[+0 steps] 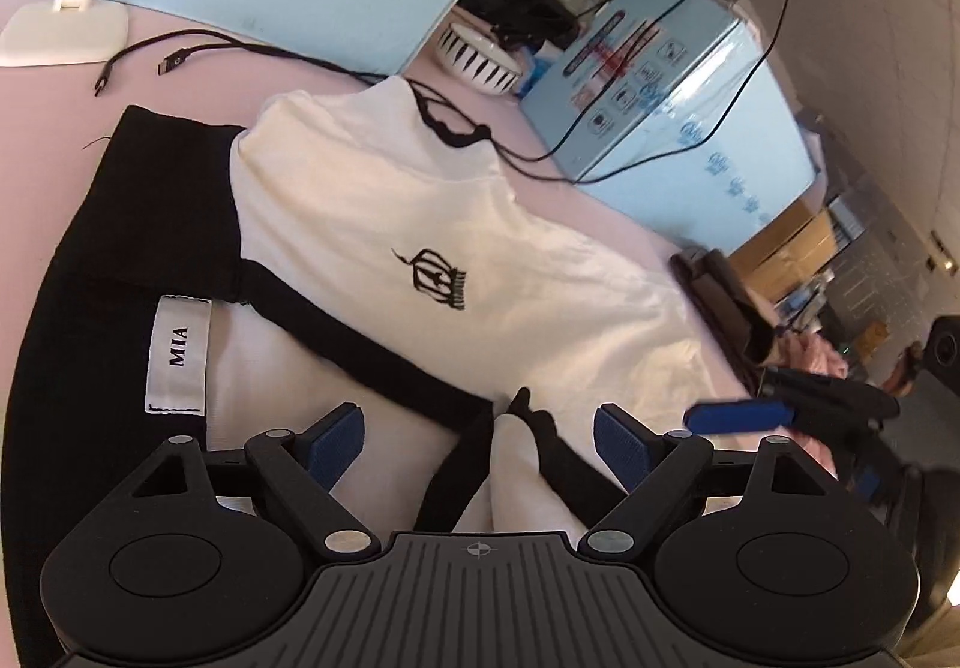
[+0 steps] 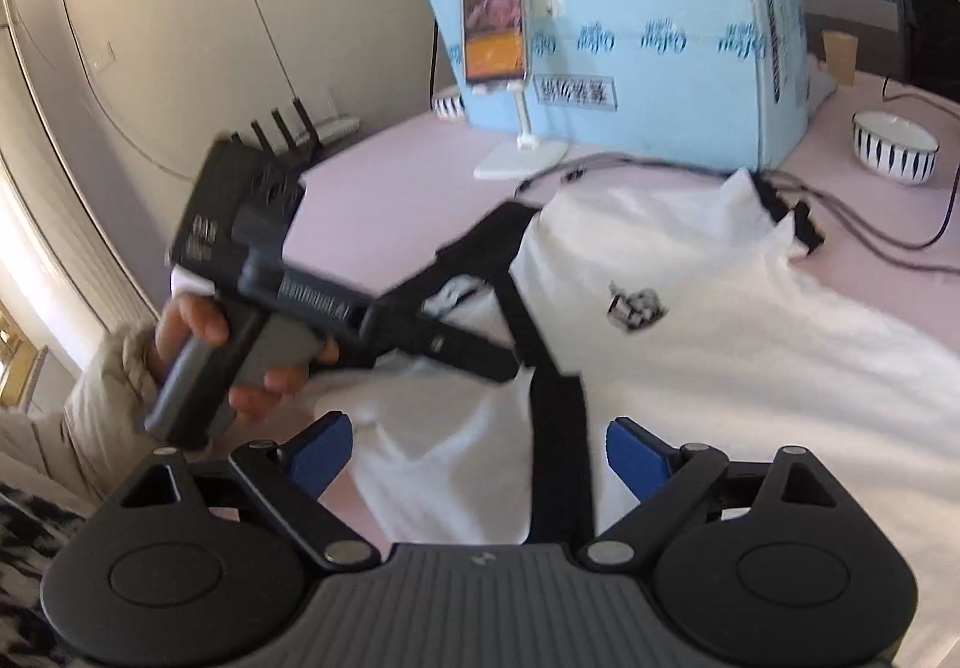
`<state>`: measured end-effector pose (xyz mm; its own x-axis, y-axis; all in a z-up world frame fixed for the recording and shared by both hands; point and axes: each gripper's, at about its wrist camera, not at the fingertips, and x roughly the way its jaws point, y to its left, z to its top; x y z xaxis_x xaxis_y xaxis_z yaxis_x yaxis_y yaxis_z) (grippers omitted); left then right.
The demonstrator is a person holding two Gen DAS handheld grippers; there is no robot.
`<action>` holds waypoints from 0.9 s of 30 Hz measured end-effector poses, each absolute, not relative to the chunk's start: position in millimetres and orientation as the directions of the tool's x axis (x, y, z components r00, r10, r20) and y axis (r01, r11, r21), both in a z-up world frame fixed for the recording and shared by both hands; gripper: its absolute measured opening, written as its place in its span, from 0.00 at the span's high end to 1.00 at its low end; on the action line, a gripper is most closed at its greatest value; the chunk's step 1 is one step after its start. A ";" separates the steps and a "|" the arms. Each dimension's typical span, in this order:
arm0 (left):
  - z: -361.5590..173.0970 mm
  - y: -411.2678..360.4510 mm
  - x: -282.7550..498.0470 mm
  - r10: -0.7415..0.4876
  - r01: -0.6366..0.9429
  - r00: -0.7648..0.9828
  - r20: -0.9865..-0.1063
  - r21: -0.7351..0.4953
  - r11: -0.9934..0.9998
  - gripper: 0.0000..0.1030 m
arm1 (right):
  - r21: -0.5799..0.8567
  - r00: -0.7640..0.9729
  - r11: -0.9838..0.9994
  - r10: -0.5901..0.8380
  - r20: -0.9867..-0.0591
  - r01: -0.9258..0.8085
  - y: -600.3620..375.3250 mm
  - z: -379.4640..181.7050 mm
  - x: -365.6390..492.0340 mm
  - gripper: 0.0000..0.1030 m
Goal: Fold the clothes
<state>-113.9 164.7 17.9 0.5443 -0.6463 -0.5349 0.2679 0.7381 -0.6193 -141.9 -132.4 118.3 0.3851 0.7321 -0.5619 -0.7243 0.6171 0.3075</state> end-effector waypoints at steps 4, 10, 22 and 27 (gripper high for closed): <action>38.8 154.7 -131.5 -0.681 0.400 0.562 -0.470 -0.566 0.721 0.16 | 0.289 0.549 0.735 0.661 -0.512 -0.614 -148.4 143.3 -97.0 0.05; 17.9 128.5 -117.1 -0.789 0.532 0.427 -0.441 -0.583 0.614 0.14 | 0.405 0.624 0.798 0.602 -0.498 -0.446 -144.4 119.3 0.6 0.05; -5.4 143.7 -103.3 -0.875 0.483 0.305 -0.375 -0.731 0.482 0.13 | 0.522 0.518 0.828 0.545 -0.660 -0.205 -107.6 18.0 113.3 0.79; -6.4 144.5 -102.7 -0.884 0.475 0.300 -0.359 -0.747 0.465 0.13 | 0.447 0.580 0.839 0.540 -0.610 -0.311 -97.9 11.6 111.4 0.86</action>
<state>-102.7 144.5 -6.4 0.2998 -0.8837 -0.3594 0.4750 0.4650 -0.7471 111.4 -97.9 11.6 0.5800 0.5402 -0.6098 -0.3109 0.8386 0.4473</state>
